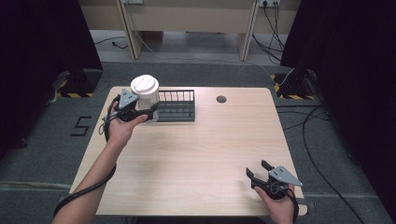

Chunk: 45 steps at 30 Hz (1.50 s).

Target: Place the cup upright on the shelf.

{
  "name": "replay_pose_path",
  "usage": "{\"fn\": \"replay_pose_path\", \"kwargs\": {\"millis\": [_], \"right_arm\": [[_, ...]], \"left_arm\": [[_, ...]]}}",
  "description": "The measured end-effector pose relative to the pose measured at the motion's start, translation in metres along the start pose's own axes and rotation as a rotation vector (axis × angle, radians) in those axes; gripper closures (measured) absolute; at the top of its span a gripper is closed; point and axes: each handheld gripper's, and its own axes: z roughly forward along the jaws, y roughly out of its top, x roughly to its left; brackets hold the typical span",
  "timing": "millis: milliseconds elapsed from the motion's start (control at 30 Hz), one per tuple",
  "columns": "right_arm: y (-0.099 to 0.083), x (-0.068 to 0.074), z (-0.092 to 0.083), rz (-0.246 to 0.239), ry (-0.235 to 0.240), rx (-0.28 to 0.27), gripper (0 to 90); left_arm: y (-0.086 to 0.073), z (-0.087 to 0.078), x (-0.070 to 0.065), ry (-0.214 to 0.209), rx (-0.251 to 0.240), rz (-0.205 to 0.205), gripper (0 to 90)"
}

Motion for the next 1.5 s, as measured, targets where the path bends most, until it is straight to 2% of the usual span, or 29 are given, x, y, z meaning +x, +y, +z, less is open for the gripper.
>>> {"fn": "replay_pose_path", "kwargs": {"millis": [867, 1300, 1500], "right_arm": [[0.0, 0.0, 0.0, 0.018, 0.005, 0.0, 28.9], [0.0, -0.001, 0.0, 0.018, 0.009, -0.001, 29.0], [0.0, -0.002, 0.0, 0.011, 0.008, -0.002, 29.0]], "left_arm": [[0.035, 0.035, 0.002, 0.012, -0.015, 0.008, 17.2], [0.045, 0.054, 0.004, 0.031, -0.016, 0.009, 17.3], [0.044, 0.072, 0.001, 0.04, -0.012, 0.007, 17.2]]}}
